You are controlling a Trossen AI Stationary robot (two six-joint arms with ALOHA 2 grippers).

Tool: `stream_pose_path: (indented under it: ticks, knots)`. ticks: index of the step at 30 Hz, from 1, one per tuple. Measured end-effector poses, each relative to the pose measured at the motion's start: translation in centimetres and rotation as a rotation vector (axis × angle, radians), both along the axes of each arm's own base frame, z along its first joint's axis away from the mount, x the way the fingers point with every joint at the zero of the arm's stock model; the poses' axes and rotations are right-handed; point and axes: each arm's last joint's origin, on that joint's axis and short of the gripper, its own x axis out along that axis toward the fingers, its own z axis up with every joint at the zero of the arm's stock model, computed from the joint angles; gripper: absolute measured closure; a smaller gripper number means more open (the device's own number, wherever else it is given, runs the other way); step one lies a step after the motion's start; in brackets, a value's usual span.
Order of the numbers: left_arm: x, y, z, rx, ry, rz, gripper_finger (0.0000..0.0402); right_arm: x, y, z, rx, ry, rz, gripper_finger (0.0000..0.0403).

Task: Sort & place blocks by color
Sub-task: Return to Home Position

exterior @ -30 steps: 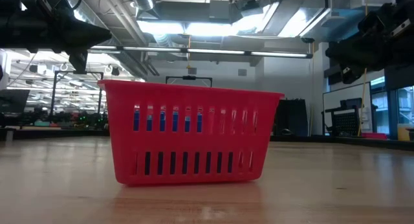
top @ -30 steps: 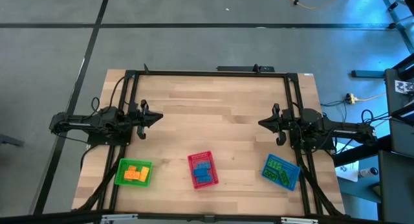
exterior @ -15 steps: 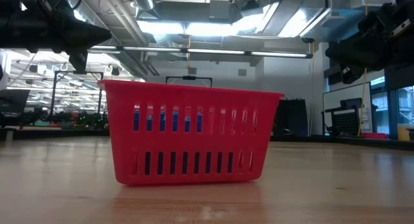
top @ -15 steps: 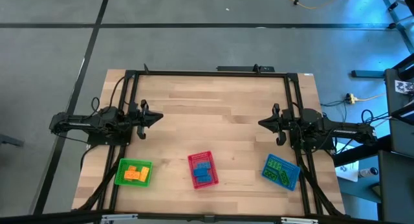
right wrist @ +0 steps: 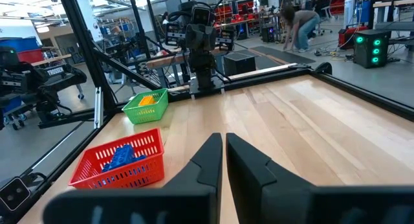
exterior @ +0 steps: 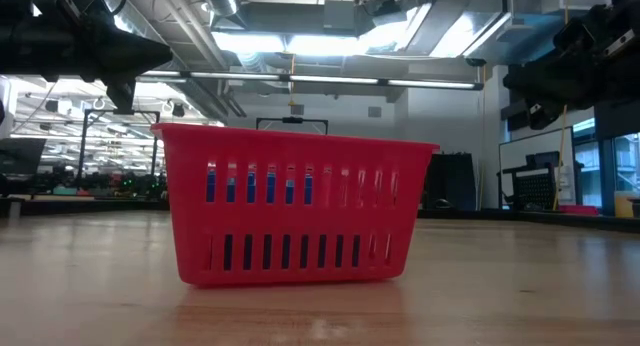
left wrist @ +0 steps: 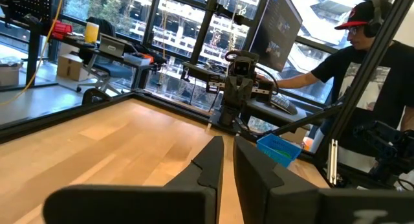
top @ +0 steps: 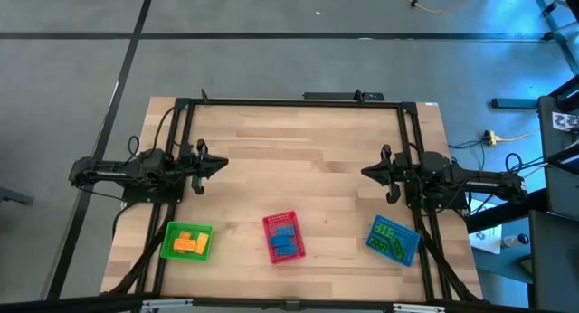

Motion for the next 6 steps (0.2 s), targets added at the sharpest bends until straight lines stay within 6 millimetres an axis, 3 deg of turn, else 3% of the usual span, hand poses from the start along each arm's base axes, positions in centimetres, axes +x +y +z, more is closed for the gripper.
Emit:
stream_pose_path:
  ticks: [6]
  knots:
    - [0.00,0.00,0.00,0.000,0.000,0.000,0.0385,0.00,0.00,0.01,0.000,0.000,0.000,0.0377]
